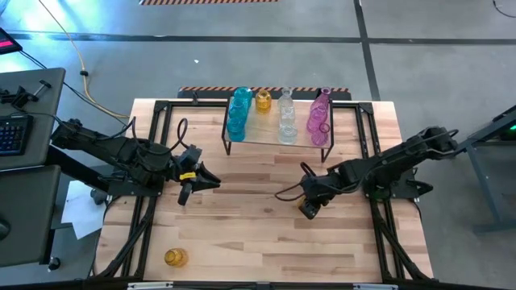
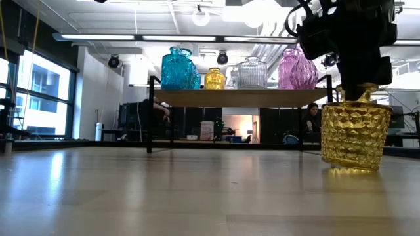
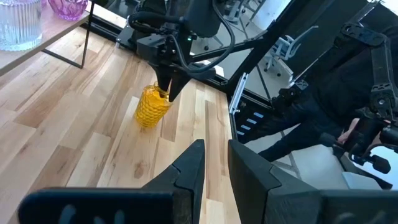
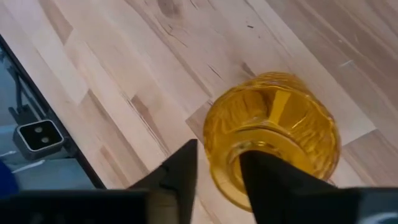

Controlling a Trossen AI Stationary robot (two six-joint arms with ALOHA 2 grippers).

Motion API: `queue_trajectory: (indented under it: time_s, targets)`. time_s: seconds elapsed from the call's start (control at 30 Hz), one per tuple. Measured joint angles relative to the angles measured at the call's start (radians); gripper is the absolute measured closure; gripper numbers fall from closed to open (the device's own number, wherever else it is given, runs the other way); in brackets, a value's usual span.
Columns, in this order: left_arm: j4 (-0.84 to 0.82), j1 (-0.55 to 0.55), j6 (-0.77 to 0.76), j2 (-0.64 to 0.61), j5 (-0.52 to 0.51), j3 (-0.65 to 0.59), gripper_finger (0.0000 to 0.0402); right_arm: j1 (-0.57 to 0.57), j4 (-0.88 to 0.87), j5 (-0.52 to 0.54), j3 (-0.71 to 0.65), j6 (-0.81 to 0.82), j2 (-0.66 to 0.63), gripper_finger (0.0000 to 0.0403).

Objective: Sort vases onto shelf
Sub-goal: Put the right yellow vase on the shelf aligned with the other yellow vase

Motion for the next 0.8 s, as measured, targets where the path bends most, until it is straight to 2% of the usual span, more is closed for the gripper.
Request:
queue_trajectory:
  time_s: [0.27, 0.67, 0.8]
  targets:
    - [0.007, 0.000, 0.000, 0.000, 0.000, 0.000, 0.0339, -0.002, 0.002, 0.001, 0.000, -0.014, 0.000, 0.0384]
    - [0.007, 0.000, 0.016, 0.000, 0.000, 0.000, 0.0339, -0.035, -0.036, 0.049, 0.121, -0.069, 0.009, 0.0380]
    - [0.007, 0.000, 0.019, 0.000, 0.000, 0.000, 0.0339, -0.055, -0.050, 0.019, 0.189, -0.121, 0.043, 0.0381]
